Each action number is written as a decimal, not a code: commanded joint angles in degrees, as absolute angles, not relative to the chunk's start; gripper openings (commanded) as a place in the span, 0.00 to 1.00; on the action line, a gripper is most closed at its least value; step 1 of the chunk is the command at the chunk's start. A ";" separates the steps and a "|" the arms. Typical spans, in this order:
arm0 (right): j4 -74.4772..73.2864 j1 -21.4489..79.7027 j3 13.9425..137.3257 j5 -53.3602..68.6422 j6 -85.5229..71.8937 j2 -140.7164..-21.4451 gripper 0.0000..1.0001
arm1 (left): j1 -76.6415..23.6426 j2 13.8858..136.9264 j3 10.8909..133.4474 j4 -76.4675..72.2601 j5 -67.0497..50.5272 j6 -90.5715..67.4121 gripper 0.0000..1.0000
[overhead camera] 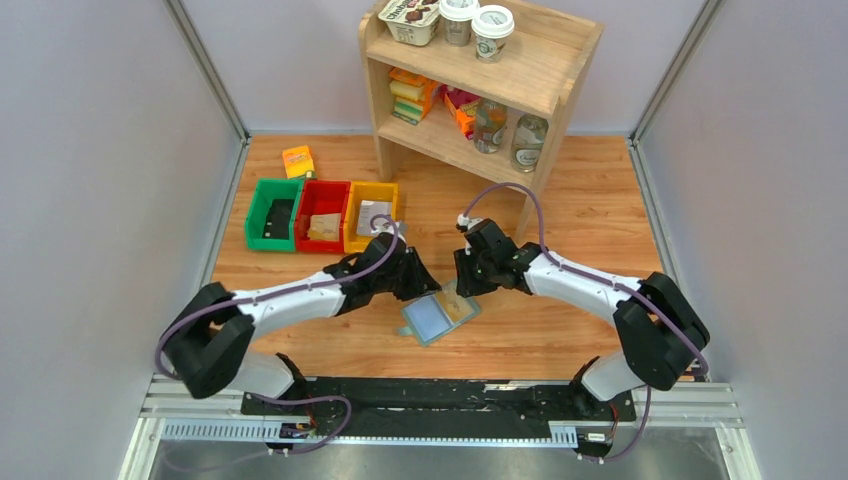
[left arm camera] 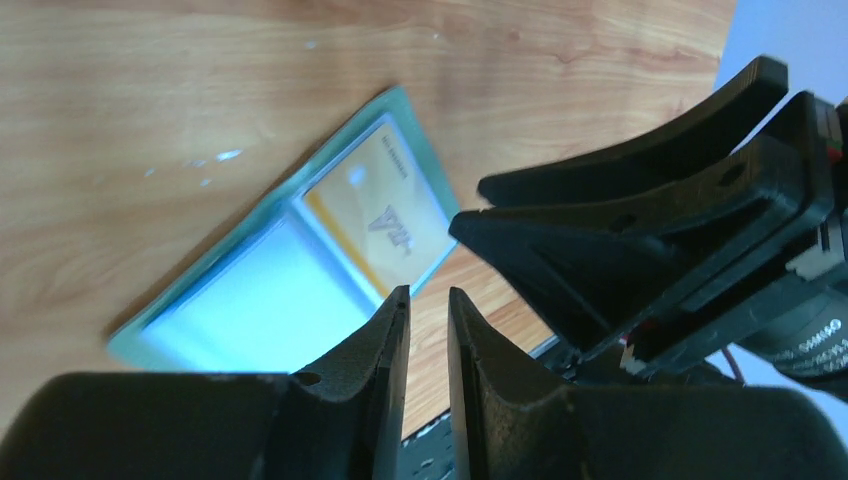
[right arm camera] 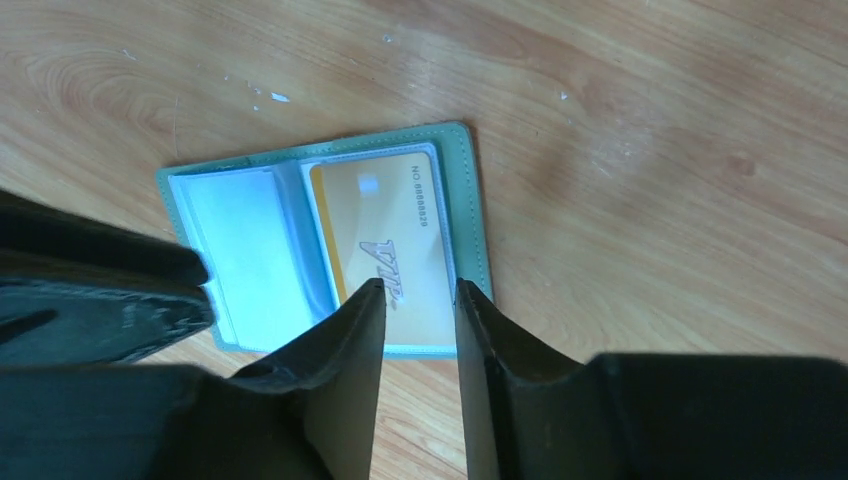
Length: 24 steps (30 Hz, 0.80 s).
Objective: Take the credit cards out of the card holder
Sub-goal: Remove the credit card from the card holder.
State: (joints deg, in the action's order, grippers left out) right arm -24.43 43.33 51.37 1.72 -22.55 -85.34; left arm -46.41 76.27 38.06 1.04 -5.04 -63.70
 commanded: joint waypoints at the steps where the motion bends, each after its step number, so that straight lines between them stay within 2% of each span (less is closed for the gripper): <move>1: -16.35 39.56 49.22 12.03 -22.76 -85.25 0.31 | -46.58 85.84 42.88 -5.53 -9.92 -67.05 0.28; 7: -13.89 37.71 47.64 15.90 -23.29 -87.09 0.25 | -46.67 91.40 43.24 -7.30 -9.58 -70.57 0.28; 24: -13.80 34.89 44.65 18.37 -26.81 -92.11 0.23 | -46.85 93.16 38.67 -3.95 -6.86 -74.80 0.28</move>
State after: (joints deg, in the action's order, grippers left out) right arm -15.20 34.83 45.52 17.72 -25.85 -91.53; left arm -46.52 92.38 39.03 -4.01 -8.08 -74.06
